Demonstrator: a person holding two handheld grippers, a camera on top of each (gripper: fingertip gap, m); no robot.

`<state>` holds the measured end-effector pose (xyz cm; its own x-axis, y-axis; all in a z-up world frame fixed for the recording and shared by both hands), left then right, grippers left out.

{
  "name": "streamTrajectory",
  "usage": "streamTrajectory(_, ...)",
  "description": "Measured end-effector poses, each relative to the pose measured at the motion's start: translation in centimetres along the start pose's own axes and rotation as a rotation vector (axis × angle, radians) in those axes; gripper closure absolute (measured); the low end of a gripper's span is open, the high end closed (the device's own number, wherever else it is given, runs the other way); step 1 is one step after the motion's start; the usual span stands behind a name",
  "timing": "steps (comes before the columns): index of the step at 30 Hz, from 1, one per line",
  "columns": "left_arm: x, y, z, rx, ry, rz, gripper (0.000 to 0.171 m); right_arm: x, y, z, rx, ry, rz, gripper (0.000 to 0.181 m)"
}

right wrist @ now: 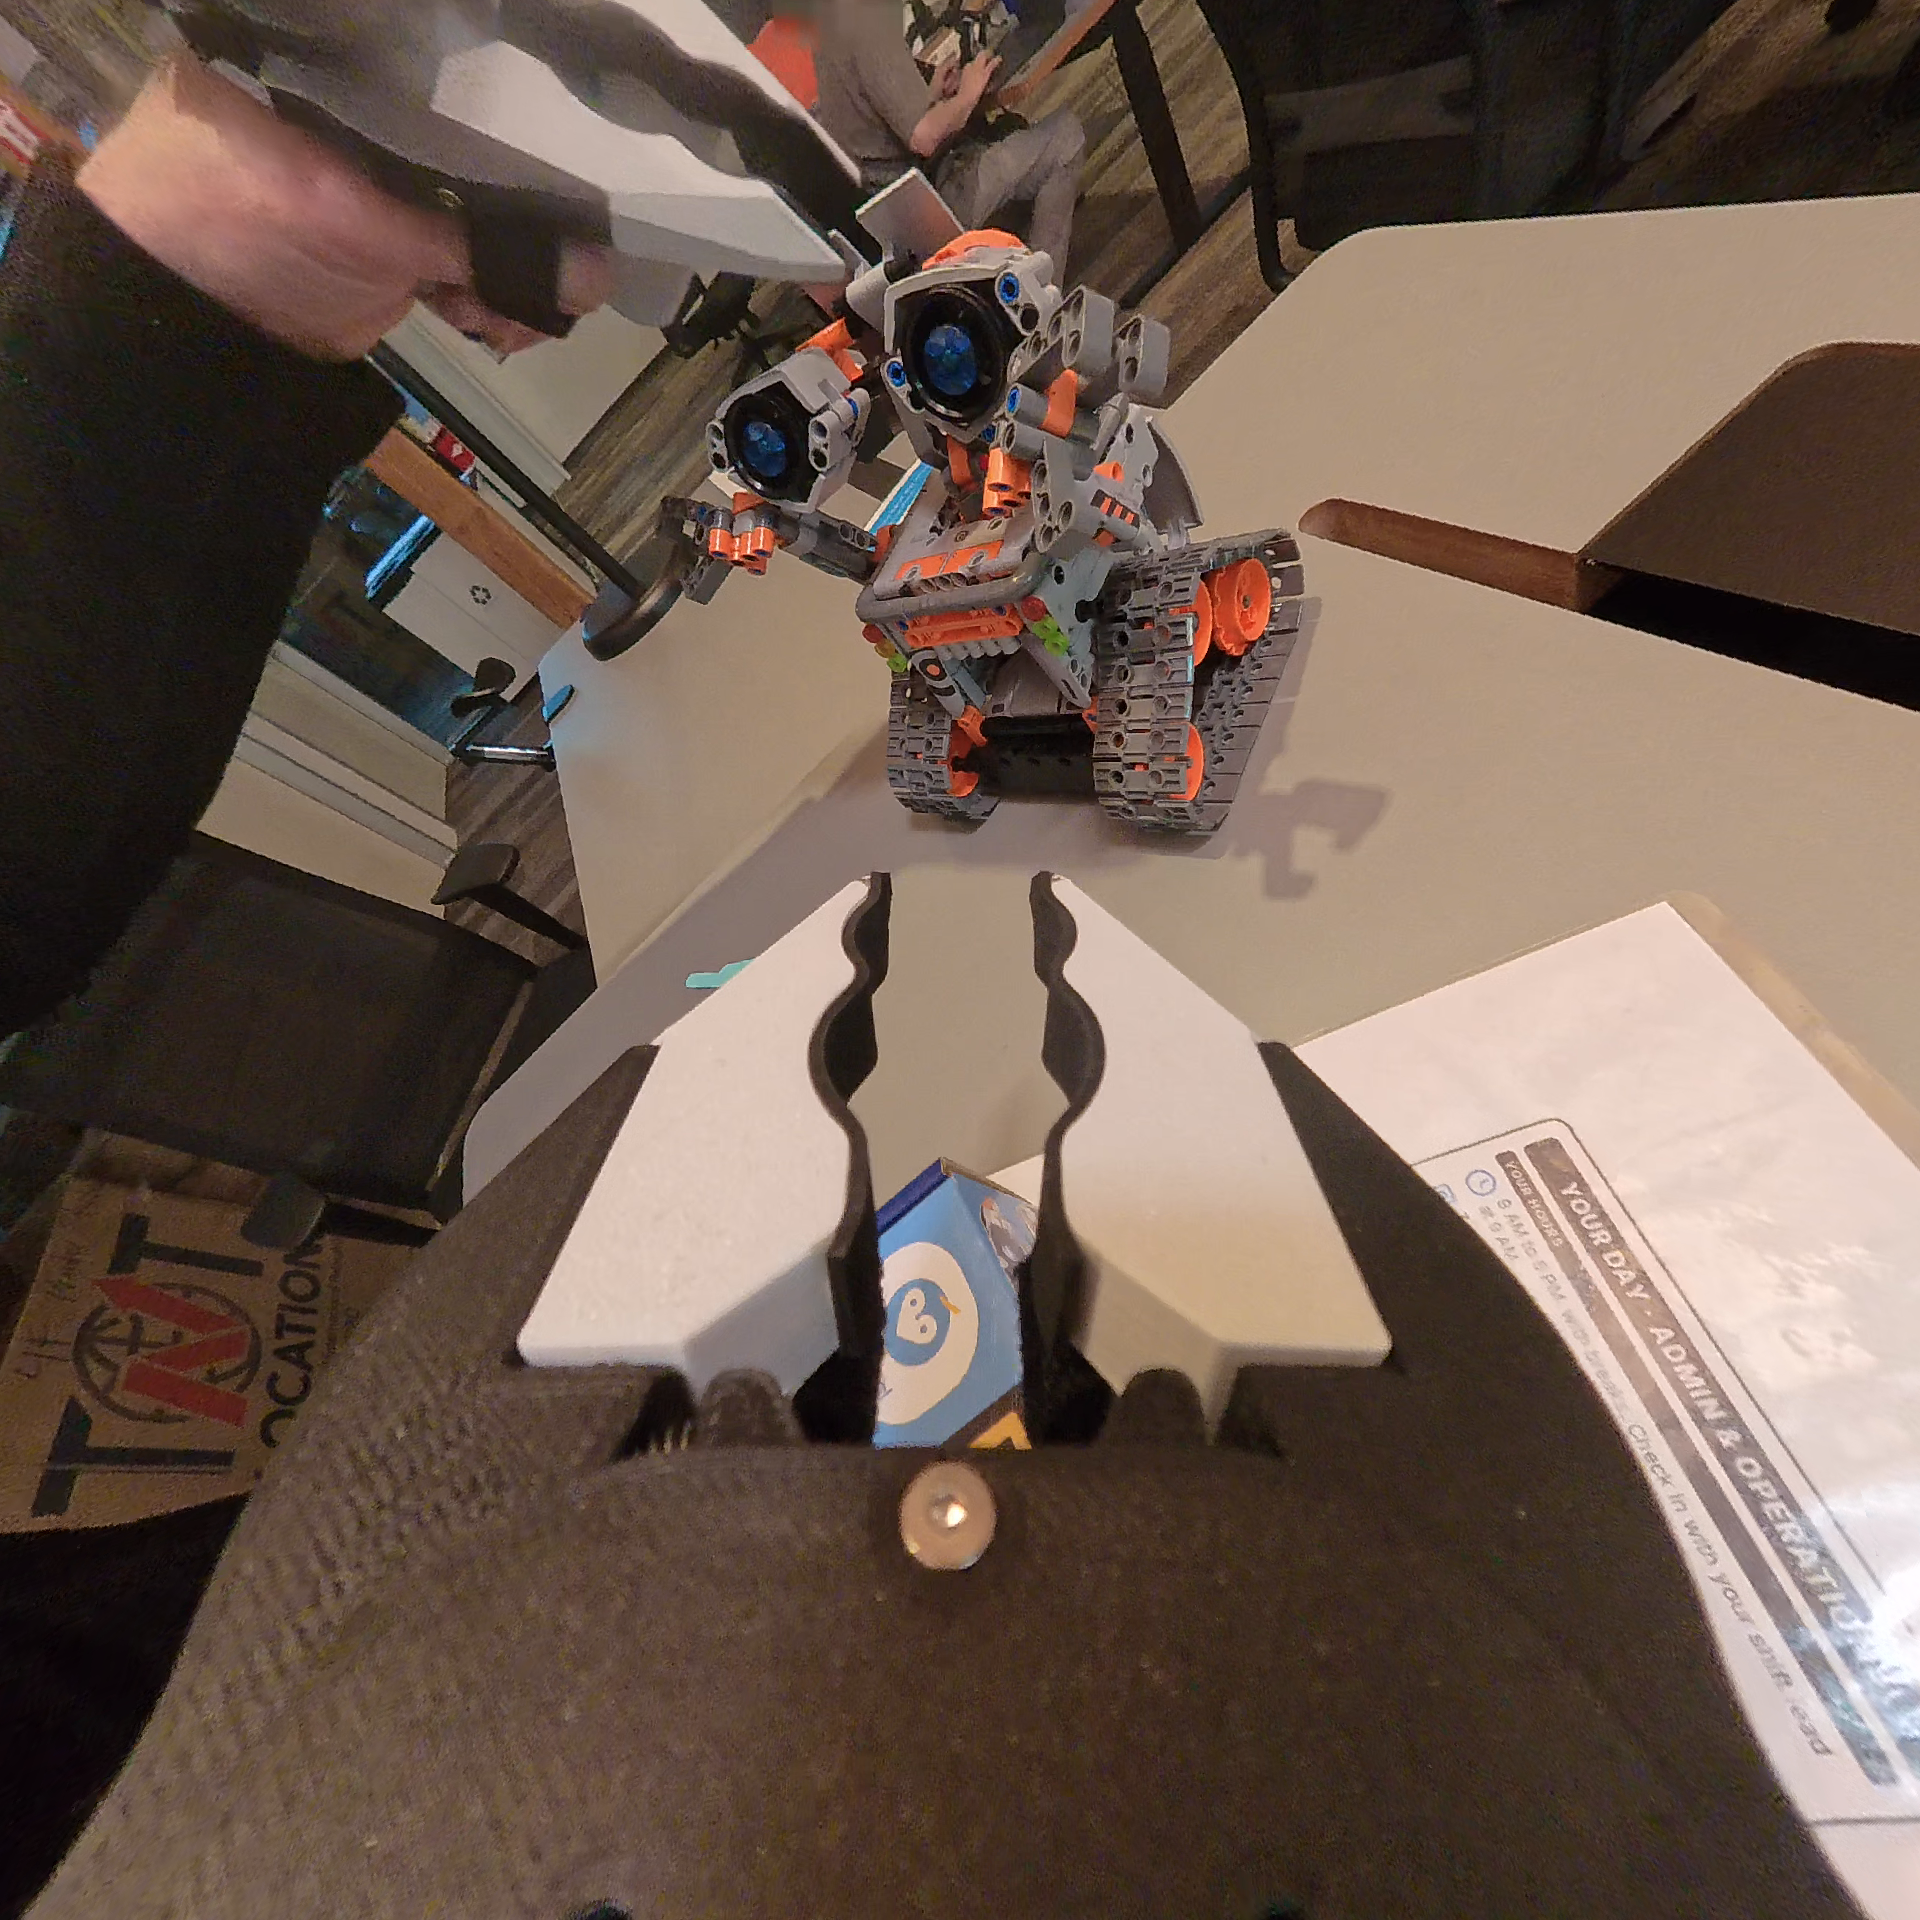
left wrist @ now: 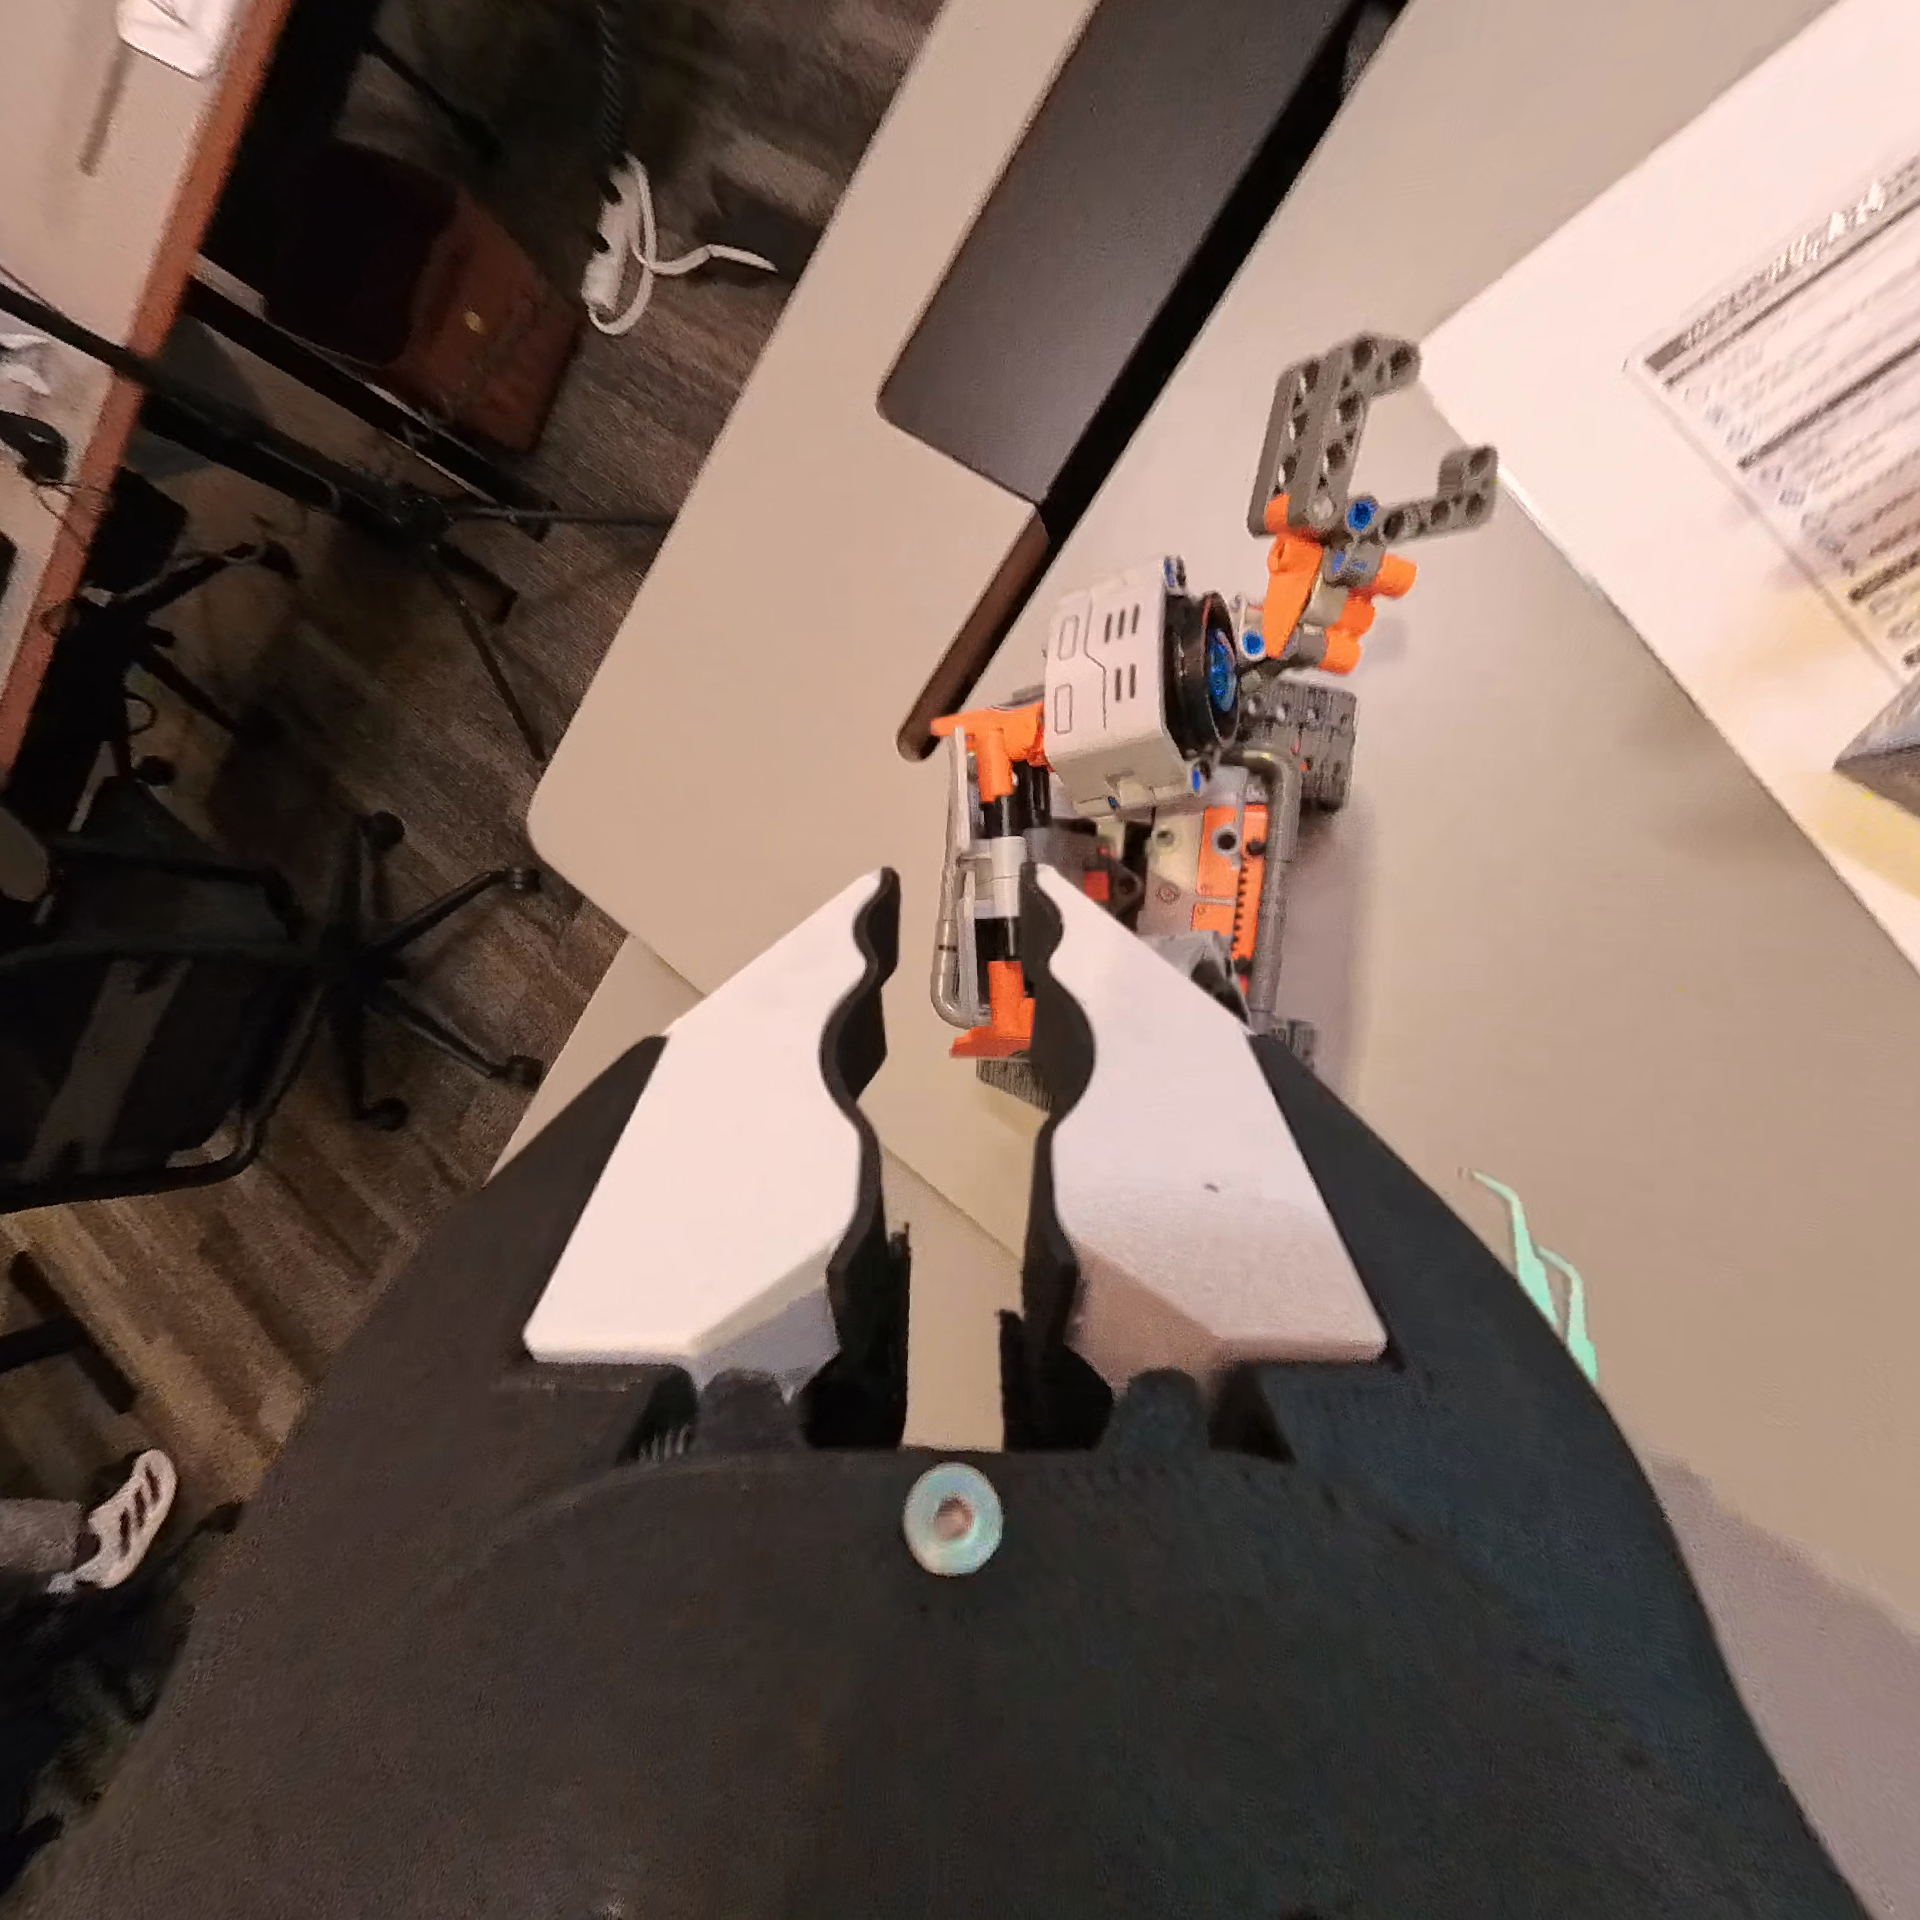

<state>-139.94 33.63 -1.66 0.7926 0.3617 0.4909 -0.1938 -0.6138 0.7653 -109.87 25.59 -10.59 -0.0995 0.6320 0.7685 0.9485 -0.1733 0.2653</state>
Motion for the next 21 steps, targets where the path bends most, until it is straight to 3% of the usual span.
streamTrajectory(8,0.4,-1.0,0.1,-0.061,-0.087,-0.043,0.17,-0.2,1.1,0.5,-0.002,-0.003,-0.004,0.156)
streamTrajectory(21,0.2,-0.8,0.1,-0.092,-0.223,-0.04,0.171,0.7,1.2,0.7,0.015,0.016,-0.022,0.157)
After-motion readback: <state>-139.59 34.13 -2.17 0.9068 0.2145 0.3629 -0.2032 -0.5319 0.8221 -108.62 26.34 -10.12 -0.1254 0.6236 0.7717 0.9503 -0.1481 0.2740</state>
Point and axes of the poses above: each gripper's, where its closed fingertips meet, y back along the fingers, x out of its top, z = x × y across the jaws, the point moved 10 cm from there along y, back along the fingers, and after that the axes turned 8 degrees about x, right-handed, at the moved point
